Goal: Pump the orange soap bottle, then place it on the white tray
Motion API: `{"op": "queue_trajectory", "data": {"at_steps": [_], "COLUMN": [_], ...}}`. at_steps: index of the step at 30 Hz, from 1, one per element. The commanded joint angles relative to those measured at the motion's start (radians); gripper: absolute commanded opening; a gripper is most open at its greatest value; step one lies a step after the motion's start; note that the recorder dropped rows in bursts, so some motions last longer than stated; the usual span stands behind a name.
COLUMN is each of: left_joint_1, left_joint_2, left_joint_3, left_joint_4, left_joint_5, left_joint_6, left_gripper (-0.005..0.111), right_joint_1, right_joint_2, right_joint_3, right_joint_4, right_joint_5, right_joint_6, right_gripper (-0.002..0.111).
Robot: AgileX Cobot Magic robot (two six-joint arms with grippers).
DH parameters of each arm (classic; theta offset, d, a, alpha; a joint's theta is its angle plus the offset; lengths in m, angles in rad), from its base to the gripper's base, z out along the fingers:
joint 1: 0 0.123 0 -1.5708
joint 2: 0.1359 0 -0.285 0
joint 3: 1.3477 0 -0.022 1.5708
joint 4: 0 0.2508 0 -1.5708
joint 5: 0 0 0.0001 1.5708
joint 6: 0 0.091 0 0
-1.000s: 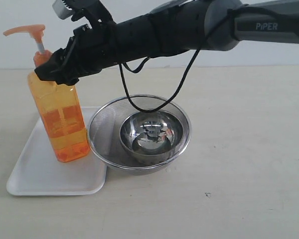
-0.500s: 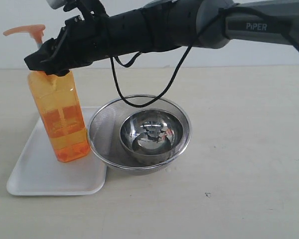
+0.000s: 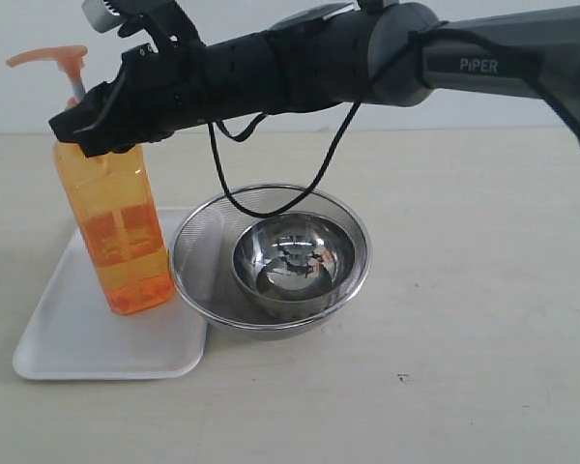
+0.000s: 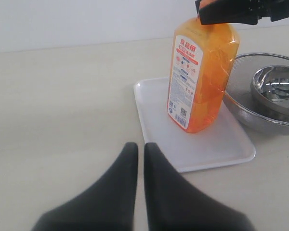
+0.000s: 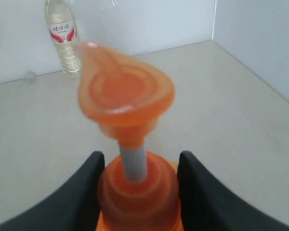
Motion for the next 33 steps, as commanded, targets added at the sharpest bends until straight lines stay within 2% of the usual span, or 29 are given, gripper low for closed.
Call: {"op": "queue_trajectory", "data": {"at_steps": [1, 18, 33], "left_joint_1": [-0.001, -0.001, -0.001], "left_joint_2": [-0.006, -0.006, -0.006], "left_joint_3": [0.004, 0.004, 0.004], "left_joint_4": [-0.003, -0.003, -0.003], "left_joint_5": [-0.012, -0.01, -0.01], "left_joint_6": [0.006, 0.007, 0.014], "left_gripper": [0.005, 0.005, 0.005], "right_joint_1": [0.008, 0.132, 0.146], "right_joint_2": [0.007, 0.007, 0.007], "right_joint_3": [0.001, 0.001, 0.001], "right_joint_4": [0.003, 0.015, 0.007], "right_joint_5": [-0.012, -0.341, -0.383], "right_joint_6": [0.015, 0.088, 0.135], "right_gripper": [0.0, 0.0, 0.0]}}
